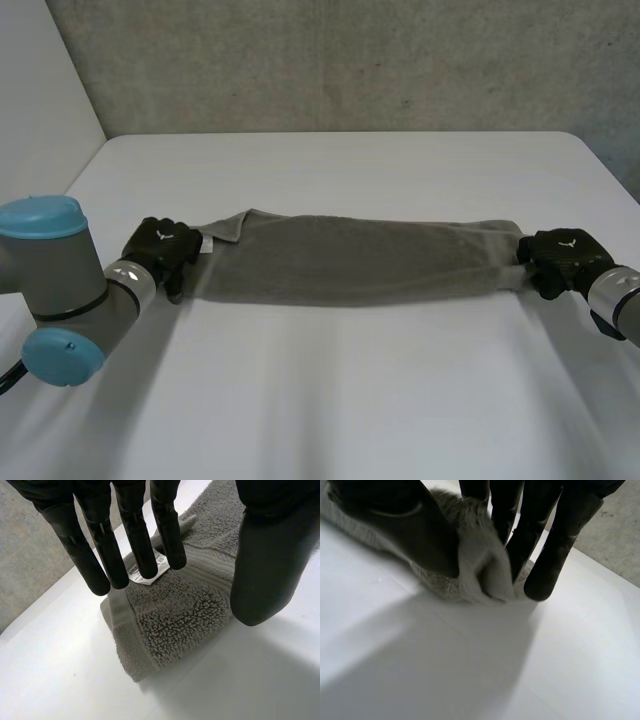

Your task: Fold the towel.

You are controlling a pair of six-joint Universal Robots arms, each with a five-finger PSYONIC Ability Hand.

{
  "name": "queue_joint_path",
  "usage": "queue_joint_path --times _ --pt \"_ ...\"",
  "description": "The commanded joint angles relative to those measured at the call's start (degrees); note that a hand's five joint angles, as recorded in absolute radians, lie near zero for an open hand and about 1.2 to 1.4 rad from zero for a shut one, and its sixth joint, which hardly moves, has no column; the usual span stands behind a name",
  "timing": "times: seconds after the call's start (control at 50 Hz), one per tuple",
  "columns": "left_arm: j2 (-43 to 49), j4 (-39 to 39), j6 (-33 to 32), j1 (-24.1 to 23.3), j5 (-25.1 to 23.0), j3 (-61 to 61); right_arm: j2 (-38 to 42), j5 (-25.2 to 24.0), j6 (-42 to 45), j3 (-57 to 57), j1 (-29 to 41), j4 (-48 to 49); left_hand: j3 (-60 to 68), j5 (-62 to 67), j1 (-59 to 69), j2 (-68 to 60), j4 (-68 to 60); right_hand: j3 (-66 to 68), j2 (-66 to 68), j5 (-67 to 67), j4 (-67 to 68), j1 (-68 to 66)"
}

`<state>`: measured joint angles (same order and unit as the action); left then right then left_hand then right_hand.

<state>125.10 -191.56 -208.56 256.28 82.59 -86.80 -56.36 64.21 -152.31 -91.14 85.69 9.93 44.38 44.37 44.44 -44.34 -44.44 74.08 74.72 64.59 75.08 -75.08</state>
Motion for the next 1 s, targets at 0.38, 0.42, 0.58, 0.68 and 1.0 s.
queue_joint_path --times 0.38,0.42,0.58,0.68,1.0 --pt "-9.09 0.22 0.88 -0.78 0.12 -2.85 -7.98 2.77 14.41 10.89 -11.95 -13.18 -10.28 -20.27 -10.34 10.24 10.34 5.92 5.28 5.41 4.92 -4.92" --pt "-9.79 0.39 0.97 -1.83 0.21 -2.85 -8.33 3.20 13.62 13.78 -9.60 -13.18 -10.45 -20.44 -10.51 10.41 10.50 5.92 5.28 5.41 4.92 -4.92" --pt "-11.28 0.13 1.05 -3.15 0.47 -2.59 -8.25 3.73 11.33 21.51 8.04 -11.69 -10.45 -20.44 -10.51 10.41 10.50 5.92 5.28 5.41 4.92 -4.92" --pt "-12.25 0.13 1.84 -3.68 0.47 -2.15 -5.53 3.12 11.24 23.81 20.79 -5.21 -10.45 -20.44 -10.51 10.41 10.50 5.92 5.28 5.41 4.92 -4.92" --pt "-12.95 0.13 5.01 -4.12 0.56 -2.23 11.61 -2.42 11.51 24.60 42.98 1.76 -10.45 -20.44 -10.51 10.41 10.50 5.92 5.28 5.41 4.92 -4.92"
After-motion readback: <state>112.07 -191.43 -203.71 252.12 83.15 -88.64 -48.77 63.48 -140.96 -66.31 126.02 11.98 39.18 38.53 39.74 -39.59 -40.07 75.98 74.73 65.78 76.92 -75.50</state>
